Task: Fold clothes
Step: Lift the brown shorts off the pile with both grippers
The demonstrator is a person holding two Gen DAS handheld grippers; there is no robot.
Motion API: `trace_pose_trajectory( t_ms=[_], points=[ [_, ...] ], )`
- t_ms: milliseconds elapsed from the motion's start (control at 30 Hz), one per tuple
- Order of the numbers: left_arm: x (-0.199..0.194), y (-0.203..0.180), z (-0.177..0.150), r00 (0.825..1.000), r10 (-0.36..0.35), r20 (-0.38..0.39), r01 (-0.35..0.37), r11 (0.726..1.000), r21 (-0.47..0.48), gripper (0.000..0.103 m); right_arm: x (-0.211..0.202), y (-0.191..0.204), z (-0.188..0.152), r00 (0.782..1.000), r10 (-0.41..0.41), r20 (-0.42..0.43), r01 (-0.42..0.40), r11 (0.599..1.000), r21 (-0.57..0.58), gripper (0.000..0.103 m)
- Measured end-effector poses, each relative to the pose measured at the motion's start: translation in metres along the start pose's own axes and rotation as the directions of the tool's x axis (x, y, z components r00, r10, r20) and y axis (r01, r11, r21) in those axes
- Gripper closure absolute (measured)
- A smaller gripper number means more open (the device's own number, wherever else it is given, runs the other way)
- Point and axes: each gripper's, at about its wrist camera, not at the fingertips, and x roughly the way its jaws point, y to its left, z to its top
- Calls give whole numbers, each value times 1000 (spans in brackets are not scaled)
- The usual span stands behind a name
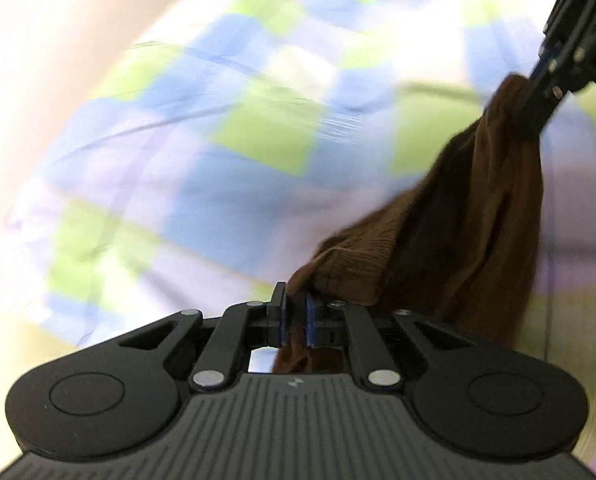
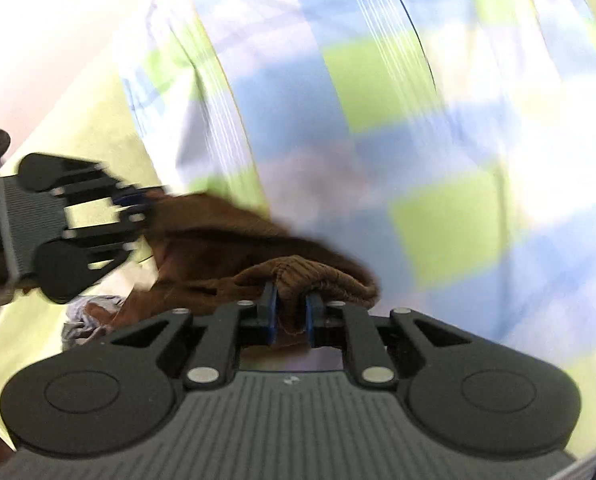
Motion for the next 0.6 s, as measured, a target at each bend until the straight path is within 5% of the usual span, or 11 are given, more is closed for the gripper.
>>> trace_pose_trajectory(
  t_ms=[133, 267, 467, 600],
  points=[
    [-36, 21, 36, 992, 122, -27, -124, 982, -143, 94, -32, -15, 62, 998, 64, 17, -56, 955, -291, 92],
    [-78, 11, 94, 979, 200, -48, -205, 957, -203, 93, -83, -42, 110, 991, 132, -31, -127, 825, -551, 92],
    [-136, -41, 174, 977, 192, -94, -212, 934, -287, 93, -181, -107, 147, 972, 161, -169, -232, 599, -766, 92],
    [-164, -55, 234, 989, 115, -88, -138, 934, -330, 91, -239, -142, 178, 954, 146, -261, -298, 513, -805, 92]
  ],
)
